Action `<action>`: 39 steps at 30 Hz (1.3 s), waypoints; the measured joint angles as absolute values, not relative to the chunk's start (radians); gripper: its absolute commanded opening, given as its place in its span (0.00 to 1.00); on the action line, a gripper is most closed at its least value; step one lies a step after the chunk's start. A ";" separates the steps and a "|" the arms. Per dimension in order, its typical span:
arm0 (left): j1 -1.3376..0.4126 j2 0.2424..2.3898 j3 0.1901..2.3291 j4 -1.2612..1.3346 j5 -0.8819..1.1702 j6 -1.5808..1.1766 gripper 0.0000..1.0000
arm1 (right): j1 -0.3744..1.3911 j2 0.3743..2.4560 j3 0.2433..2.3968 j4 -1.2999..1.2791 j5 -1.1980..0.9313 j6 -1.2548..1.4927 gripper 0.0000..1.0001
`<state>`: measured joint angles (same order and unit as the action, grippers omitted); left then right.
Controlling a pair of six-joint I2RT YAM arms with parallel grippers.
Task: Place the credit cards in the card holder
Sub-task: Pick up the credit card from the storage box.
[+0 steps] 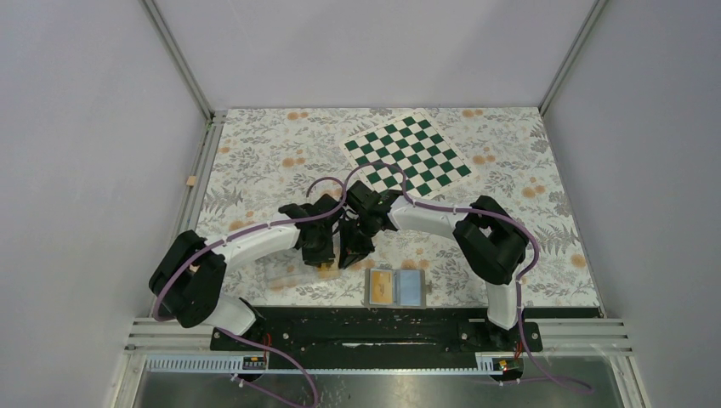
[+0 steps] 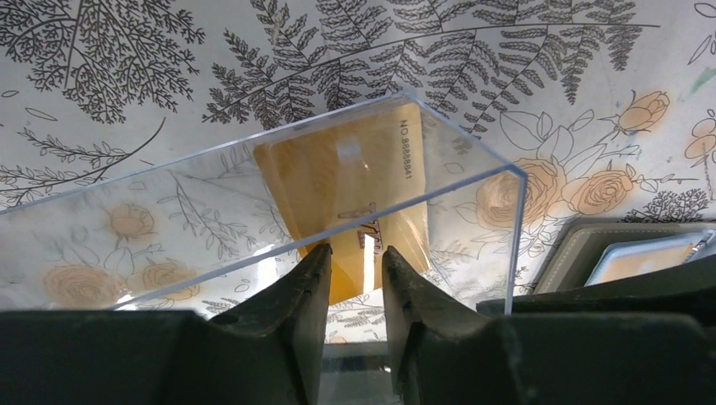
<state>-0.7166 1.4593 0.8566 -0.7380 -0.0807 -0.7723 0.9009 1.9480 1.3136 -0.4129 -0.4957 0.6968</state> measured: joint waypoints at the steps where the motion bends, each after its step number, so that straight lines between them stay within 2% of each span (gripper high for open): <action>1: -0.715 1.459 0.856 -0.737 -0.081 -0.774 0.26 | 0.902 1.948 1.314 -0.412 -0.496 0.697 0.17; 4: -0.713 1.464 0.854 -0.734 -0.083 -0.777 0.26 | 0.902 1.948 1.314 -0.411 -0.497 0.697 0.23; 8: -0.713 1.485 0.844 -0.733 -0.101 -0.780 0.32 | 0.902 1.944 1.314 -0.413 -0.500 0.696 0.40; 12: -0.710 1.470 0.823 -0.733 -0.109 -0.784 0.35 | 0.902 1.924 1.306 -0.406 -0.500 0.701 0.47; 17: -0.703 1.415 0.807 -0.731 -0.109 -0.784 0.29 | 0.902 1.905 1.303 -0.381 -0.508 0.709 0.45; 25: -0.693 1.463 0.802 -0.684 -0.087 -0.787 0.25 | 0.902 1.905 1.291 -0.371 -0.510 0.716 0.42; 30: -0.693 1.468 0.802 -0.668 -0.071 -0.788 0.12 | 0.902 1.905 1.285 -0.372 -0.510 0.716 0.41; 33: -0.692 1.468 0.802 -0.670 -0.070 -0.786 0.09 | 0.902 1.905 1.285 -0.371 -0.510 0.716 0.40; 37: -0.692 1.467 0.802 -0.671 -0.068 -0.786 0.09 | 0.902 1.905 1.284 -0.371 -0.510 0.716 0.40; 39: -0.692 1.466 0.802 -0.671 -0.068 -0.786 0.16 | 0.902 1.905 1.283 -0.371 -0.510 0.716 0.40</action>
